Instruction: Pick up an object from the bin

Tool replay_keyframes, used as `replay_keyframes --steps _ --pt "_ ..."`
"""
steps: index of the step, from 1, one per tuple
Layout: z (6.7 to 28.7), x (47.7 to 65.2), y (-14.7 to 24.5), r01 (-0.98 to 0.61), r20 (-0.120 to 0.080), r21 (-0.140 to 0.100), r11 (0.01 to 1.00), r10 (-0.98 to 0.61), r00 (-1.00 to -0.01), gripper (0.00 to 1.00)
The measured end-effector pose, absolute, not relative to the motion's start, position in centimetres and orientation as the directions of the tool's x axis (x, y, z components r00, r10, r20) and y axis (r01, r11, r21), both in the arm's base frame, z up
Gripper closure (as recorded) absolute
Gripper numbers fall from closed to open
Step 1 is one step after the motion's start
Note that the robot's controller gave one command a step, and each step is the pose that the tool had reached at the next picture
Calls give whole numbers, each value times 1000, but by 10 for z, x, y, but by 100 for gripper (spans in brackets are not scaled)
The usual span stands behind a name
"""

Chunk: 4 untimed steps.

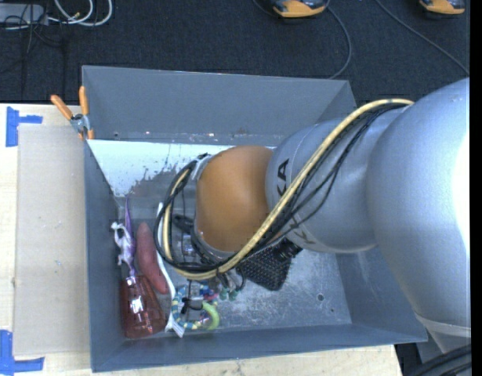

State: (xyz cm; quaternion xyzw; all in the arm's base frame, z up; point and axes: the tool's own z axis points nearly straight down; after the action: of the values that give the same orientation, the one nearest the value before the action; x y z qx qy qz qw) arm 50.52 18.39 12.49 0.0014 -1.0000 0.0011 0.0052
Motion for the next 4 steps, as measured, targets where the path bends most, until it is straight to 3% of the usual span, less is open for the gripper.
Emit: replay_keyframes --steps 1,2,3,4 --pt "129 507 183 2 3 -1 1000 2 -1000 0" --pt "91 487 179 -241 4 1 971 -241 -971 0" --pt "97 479 177 -307 3 1 952 -307 -952 0" --pt "105 482 172 -467 4 2 884 -467 -884 0"
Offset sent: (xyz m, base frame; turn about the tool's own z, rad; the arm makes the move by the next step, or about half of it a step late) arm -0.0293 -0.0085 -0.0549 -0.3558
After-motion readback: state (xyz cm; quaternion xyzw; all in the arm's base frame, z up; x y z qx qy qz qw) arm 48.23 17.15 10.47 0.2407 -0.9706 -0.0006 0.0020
